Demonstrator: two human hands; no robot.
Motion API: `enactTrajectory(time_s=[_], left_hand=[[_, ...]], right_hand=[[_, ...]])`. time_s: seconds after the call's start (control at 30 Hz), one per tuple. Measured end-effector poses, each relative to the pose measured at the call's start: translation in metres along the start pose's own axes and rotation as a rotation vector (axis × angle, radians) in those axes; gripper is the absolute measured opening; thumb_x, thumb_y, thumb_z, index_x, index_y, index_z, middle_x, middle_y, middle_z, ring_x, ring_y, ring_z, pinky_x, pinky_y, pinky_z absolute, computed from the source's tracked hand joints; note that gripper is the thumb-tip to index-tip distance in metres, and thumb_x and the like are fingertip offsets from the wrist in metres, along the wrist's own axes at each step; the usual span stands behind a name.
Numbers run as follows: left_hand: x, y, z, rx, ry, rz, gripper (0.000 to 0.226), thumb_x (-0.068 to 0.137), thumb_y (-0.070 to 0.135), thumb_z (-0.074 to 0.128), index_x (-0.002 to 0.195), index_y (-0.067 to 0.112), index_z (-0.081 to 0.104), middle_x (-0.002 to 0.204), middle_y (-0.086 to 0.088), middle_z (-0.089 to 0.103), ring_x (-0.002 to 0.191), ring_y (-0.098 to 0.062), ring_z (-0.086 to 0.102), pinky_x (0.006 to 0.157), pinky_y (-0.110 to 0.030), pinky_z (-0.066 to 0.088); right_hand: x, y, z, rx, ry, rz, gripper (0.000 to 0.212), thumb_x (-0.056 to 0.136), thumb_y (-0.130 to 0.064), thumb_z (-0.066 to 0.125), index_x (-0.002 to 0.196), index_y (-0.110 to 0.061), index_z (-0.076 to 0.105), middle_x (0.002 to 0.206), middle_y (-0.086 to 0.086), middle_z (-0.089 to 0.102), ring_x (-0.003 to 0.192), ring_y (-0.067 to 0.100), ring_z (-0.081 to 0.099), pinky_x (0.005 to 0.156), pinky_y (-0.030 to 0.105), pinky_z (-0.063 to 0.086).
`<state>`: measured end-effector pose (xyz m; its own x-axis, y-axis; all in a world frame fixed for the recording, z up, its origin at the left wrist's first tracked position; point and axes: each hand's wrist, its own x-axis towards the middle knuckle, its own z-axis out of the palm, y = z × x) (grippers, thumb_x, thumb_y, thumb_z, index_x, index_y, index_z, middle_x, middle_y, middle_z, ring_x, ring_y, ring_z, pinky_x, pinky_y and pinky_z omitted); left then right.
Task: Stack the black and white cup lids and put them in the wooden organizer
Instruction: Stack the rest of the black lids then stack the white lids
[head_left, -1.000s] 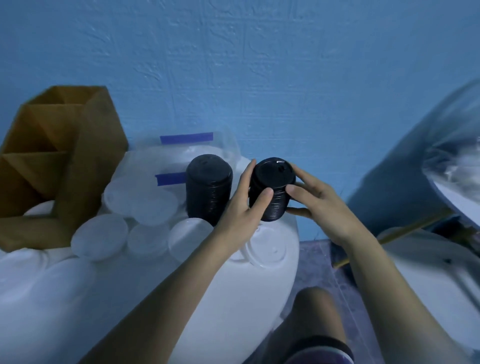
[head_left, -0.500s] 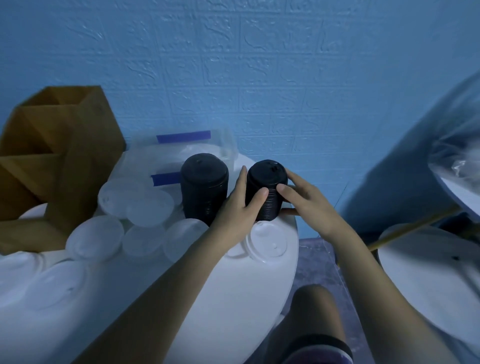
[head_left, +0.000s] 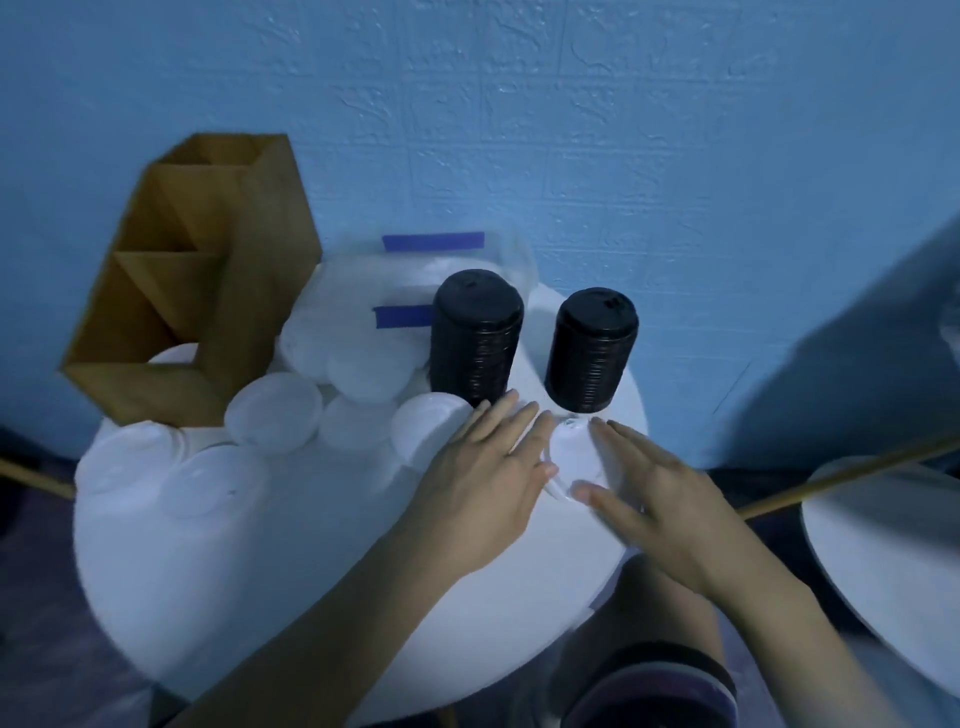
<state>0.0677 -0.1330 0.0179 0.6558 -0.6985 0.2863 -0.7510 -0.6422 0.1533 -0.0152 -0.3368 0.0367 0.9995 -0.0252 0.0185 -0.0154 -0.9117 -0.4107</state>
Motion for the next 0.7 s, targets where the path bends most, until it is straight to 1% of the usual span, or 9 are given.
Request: enactTrajectory(time_s=[0.1,0.2,0.27,0.33,0.43,0.47,0.57,0.63,0.7], left_hand=[[-0.024,-0.010,-0.003,0.109,-0.034,0.034,0.057,0.100,0.041,0.030,0.140,0.010,0.057,0.144,-0.004,0.058,0.144,-0.028,0.041,0.123,-0.044,0.027],[-0.049,-0.014,-0.004,0.156,-0.036,0.053,0.055,0.098,0.040,0.036,0.140,0.010,0.057,0.140,-0.002,0.060,0.142,-0.027,0.044,0.123,-0.044,0.023],[-0.064,-0.014,-0.005,0.134,0.001,0.067,0.054,0.097,0.038,0.039,0.139,0.009,0.058,0.139,-0.002,0.061,0.139,-0.027,0.048,0.121,-0.043,0.022],[-0.078,-0.015,-0.007,0.093,0.040,0.078,0.050,0.098,0.036,0.042,0.137,0.010,0.060,0.137,0.000,0.062,0.137,-0.026,0.050,0.120,-0.043,0.024],[-0.097,-0.016,-0.011,0.033,0.106,0.097,0.042,0.097,0.032,0.049,0.131,0.014,0.065,0.131,0.003,0.065,0.135,-0.023,0.053,0.118,-0.043,0.030],[-0.102,-0.017,-0.011,0.016,0.129,0.103,0.037,0.096,0.029,0.055,0.128,0.015,0.067,0.128,0.004,0.067,0.134,-0.023,0.054,0.118,-0.044,0.032],[-0.114,-0.020,-0.011,-0.055,0.181,0.102,0.020,0.089,0.018,0.072,0.108,0.021,0.074,0.110,0.007,0.069,0.126,-0.024,0.059,0.115,-0.045,0.038],[-0.118,-0.023,-0.015,-0.100,0.192,0.109,0.009,0.089,0.016,0.074,0.095,0.023,0.074,0.099,0.007,0.067,0.117,-0.024,0.061,0.112,-0.044,0.040],[-0.121,-0.022,-0.021,-0.186,0.182,0.106,0.004,0.093,0.021,0.072,0.091,0.025,0.073,0.097,0.010,0.066,0.116,-0.018,0.061,0.109,-0.036,0.042]], right_hand=[[-0.005,-0.004,0.008,-0.008,0.005,-0.024,0.079,0.094,-0.066,0.046,0.160,-0.028,0.025,0.165,-0.013,0.026,0.149,0.009,0.030,0.115,0.020,0.024],[-0.008,-0.009,0.015,0.003,0.009,-0.080,0.078,0.095,-0.065,0.049,0.160,-0.033,0.021,0.165,-0.019,0.021,0.149,0.006,0.029,0.113,0.016,0.021],[-0.011,-0.013,0.016,0.027,0.011,-0.098,0.079,0.094,-0.065,0.051,0.160,-0.036,0.020,0.165,-0.023,0.018,0.149,0.001,0.025,0.114,0.014,0.020],[-0.011,-0.021,0.020,0.050,-0.008,-0.118,0.081,0.092,-0.064,0.055,0.160,-0.036,0.020,0.164,-0.025,0.016,0.149,-0.007,0.018,0.116,0.008,0.014],[-0.012,-0.031,0.030,0.109,-0.029,-0.161,0.084,0.087,-0.063,0.063,0.158,-0.034,0.029,0.159,-0.029,0.022,0.142,-0.015,0.020,0.107,-0.003,0.010],[-0.013,-0.032,0.031,0.155,-0.029,-0.150,0.083,0.085,-0.063,0.065,0.156,-0.034,0.033,0.157,-0.030,0.026,0.139,-0.017,0.023,0.107,-0.002,0.013],[-0.015,-0.031,0.028,0.362,0.029,-0.055,0.079,0.080,-0.069,0.068,0.149,-0.037,0.046,0.150,-0.031,0.042,0.135,-0.017,0.035,0.113,0.014,0.029],[-0.014,-0.031,0.027,0.417,0.059,-0.014,0.080,0.075,-0.067,0.070,0.146,-0.037,0.049,0.145,-0.030,0.047,0.134,-0.016,0.038,0.112,0.016,0.031],[-0.012,-0.030,0.029,0.435,0.063,-0.007,0.080,0.075,-0.065,0.071,0.146,-0.037,0.049,0.146,-0.029,0.047,0.137,-0.011,0.038,0.117,0.025,0.032]])
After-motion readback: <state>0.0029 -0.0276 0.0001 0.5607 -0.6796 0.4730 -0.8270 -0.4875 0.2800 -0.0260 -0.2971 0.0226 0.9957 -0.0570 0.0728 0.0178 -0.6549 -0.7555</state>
